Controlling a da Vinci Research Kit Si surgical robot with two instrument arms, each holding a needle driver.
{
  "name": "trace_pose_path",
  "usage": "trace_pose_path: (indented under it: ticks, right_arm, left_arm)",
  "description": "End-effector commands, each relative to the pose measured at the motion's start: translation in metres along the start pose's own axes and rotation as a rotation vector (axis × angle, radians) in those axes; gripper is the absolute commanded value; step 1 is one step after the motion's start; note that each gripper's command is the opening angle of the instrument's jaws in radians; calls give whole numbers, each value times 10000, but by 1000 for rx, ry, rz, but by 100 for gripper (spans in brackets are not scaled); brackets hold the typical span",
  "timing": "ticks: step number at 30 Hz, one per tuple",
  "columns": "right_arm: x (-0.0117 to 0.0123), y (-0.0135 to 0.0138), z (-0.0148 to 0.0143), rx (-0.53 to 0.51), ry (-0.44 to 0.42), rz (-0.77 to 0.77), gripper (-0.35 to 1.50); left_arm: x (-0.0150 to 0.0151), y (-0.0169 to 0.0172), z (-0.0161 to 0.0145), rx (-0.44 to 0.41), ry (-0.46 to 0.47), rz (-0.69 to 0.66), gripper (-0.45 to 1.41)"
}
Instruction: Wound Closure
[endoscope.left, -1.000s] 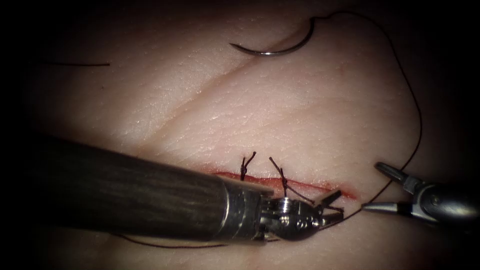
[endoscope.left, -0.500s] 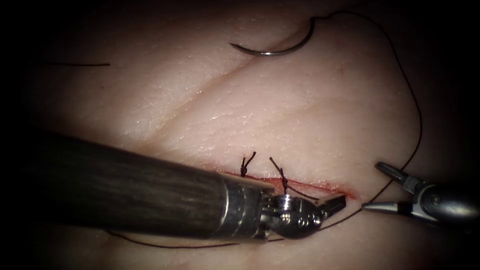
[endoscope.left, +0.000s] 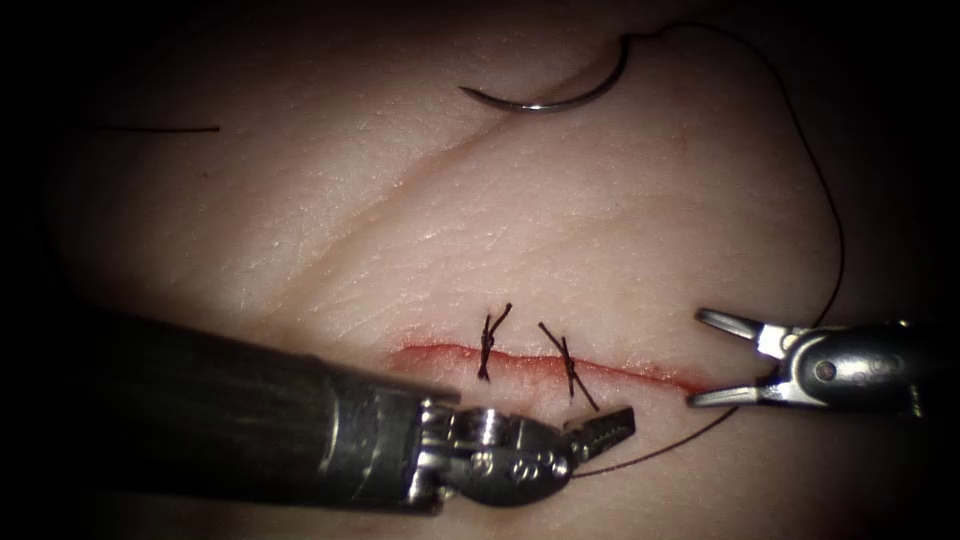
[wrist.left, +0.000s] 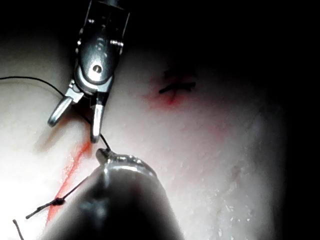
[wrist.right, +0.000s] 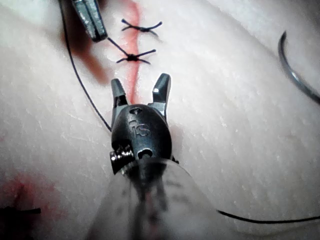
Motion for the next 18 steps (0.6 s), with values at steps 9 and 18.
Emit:
trace_pose_path:
  ticks: [9, 18]
  right_arm:
    - [-4, -22, 69, 42, 114, -114, 140]
    - [-7, -15, 79, 25, 155, -219, 135]
  left_arm:
    - [-2, 1, 3, -3, 1, 0, -45]
    - [-3, 1, 1, -6, 4, 1, -45]
